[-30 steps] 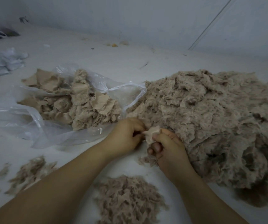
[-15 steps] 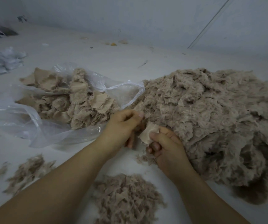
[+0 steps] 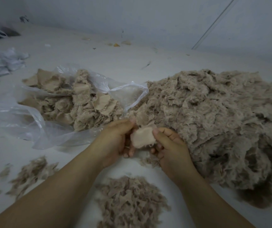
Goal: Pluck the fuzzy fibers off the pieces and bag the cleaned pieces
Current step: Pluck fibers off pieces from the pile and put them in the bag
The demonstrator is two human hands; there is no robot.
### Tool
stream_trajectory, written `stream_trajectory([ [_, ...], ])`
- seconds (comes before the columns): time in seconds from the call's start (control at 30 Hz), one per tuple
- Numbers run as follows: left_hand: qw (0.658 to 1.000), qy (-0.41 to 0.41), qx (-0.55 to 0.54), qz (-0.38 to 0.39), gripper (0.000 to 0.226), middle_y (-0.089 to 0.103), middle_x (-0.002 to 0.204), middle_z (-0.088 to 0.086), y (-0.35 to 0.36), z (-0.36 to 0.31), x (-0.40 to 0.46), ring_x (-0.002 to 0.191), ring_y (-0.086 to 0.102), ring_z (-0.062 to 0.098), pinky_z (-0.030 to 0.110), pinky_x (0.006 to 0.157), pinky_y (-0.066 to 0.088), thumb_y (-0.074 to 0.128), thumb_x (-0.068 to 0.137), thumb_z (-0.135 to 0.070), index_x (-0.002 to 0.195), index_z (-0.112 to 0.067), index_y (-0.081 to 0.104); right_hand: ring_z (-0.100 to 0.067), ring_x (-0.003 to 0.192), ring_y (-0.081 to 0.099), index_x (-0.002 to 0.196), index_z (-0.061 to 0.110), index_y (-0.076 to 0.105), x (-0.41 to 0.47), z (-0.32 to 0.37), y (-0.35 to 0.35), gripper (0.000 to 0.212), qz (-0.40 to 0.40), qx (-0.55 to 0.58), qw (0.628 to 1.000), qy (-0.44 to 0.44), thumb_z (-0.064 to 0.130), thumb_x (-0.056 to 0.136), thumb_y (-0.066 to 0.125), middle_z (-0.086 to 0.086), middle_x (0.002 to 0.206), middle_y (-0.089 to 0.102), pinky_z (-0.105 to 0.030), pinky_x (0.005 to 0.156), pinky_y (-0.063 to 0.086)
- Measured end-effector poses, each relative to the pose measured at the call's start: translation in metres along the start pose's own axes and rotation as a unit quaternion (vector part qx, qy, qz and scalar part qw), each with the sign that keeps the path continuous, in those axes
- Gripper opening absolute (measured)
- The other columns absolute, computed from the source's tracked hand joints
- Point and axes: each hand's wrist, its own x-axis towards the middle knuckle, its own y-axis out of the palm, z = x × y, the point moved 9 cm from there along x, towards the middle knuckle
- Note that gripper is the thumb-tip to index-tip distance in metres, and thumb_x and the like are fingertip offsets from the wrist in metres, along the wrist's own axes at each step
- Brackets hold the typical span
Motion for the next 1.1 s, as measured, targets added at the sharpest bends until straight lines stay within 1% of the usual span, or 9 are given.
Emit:
stream_trajectory([
  [0.17,0.983,0.082,0.159,-0.041,0.019,0.059,0.051,0.007,0.007,-0.017,-0.005,0.038,0.049,0.014,0.021,0.037,0.039,0.075,0.081,-0.016,0.074,0.000,0.069,-0.007,0.050,0.045,0.065,0.023,0.070,-0.001,0.005,0.008,0.022,0.043,-0.053,0.997,-0.031,0.040,0.079,0.067,0.007,0.051,0.046,-0.022,0.051,0.045],
  [0.3,0.949,0.137,0.178,-0.223,0.035,0.054,0.042,-0.003,-0.037,-0.049,-0.005,0.034,0.045,0.007,0.017,0.037,0.037,0.067,0.088,-0.001,0.055,-0.013,0.067,-0.005,0.047,0.038,0.056,0.026,0.063,0.002,0.001,0.004,0.027,0.017,-0.031,0.999,-0.023,0.043,0.076,0.068,0.008,0.050,0.035,-0.020,0.052,0.045],
  [0.4,0.824,0.216,0.410,-0.326,0.041,0.044,0.044,-0.001,-0.075,-0.095,-0.013,0.044,0.043,0.015,0.027,0.047,0.034,0.065,0.088,-0.014,0.050,-0.011,0.049,-0.005,0.047,0.038,0.055,0.027,0.063,0.003,0.000,0.003,0.027,0.018,-0.047,0.999,-0.021,0.044,0.076,0.068,0.008,0.051,0.034,-0.021,0.053,0.047],
  [0.5,0.614,0.213,0.662,-0.374,0.008,0.059,0.070,0.018,-0.087,-0.114,-0.015,0.066,0.056,0.036,0.037,0.052,0.035,0.062,0.081,-0.007,0.074,-0.002,0.061,-0.004,0.045,0.043,0.059,0.028,0.066,0.002,0.000,0.004,0.023,0.022,-0.064,0.998,-0.015,0.044,0.074,0.069,0.010,0.050,0.038,-0.024,0.055,0.047],
  [0.6,0.542,0.224,0.721,-0.368,0.016,0.054,0.081,0.026,-0.071,-0.111,-0.019,0.071,0.052,0.042,0.036,0.053,0.022,0.059,0.070,0.010,0.085,0.004,0.057,-0.003,0.045,0.048,0.064,0.030,0.070,0.004,-0.001,0.005,0.017,0.024,-0.072,0.997,-0.006,0.034,0.080,0.073,0.013,0.051,0.048,-0.027,0.056,0.046],
  [0.73,0.564,0.305,0.709,-0.293,0.012,0.056,0.073,0.016,-0.031,-0.094,-0.019,0.071,0.054,0.036,0.035,0.051,0.033,0.062,0.079,-0.011,0.069,-0.004,0.060,-0.003,0.047,0.048,0.071,0.027,0.074,0.005,-0.005,0.001,0.023,0.018,-0.076,0.997,-0.002,0.020,0.092,0.068,0.014,0.053,0.051,-0.024,0.056,0.049],
  [0.83,0.636,0.200,0.727,-0.164,0.034,0.058,0.079,0.001,-0.010,-0.054,0.001,0.074,0.058,0.023,0.032,0.057,0.046,0.056,0.086,-0.052,0.076,-0.021,0.066,-0.003,0.050,0.049,0.080,0.023,0.076,0.005,-0.005,0.000,0.011,0.023,-0.070,0.997,-0.001,0.026,0.088,0.070,0.013,0.055,0.051,-0.022,0.056,0.049],
  [0.97,0.645,0.171,0.739,-0.097,0.021,0.061,0.097,0.006,0.005,-0.026,0.005,0.088,0.061,0.027,0.034,0.070,0.049,0.052,0.091,-0.025,0.103,-0.019,0.069,-0.003,0.052,0.050,0.089,0.023,0.078,0.004,-0.006,-0.001,0.015,0.032,-0.085,0.996,-0.001,0.032,0.084,0.067,0.016,0.056,0.053,-0.022,0.059,0.049],
  [1.1,0.769,0.246,0.578,-0.118,0.013,0.062,0.066,-0.001,0.013,-0.037,-0.007,0.063,0.058,0.016,0.028,0.057,0.045,0.068,0.087,-0.014,0.074,-0.010,0.070,-0.002,0.060,0.058,0.093,0.028,0.078,0.003,-0.003,0.003,0.018,0.046,-0.106,0.993,-0.010,0.035,0.083,0.066,0.016,0.069,0.067,-0.023,0.060,0.050],
])
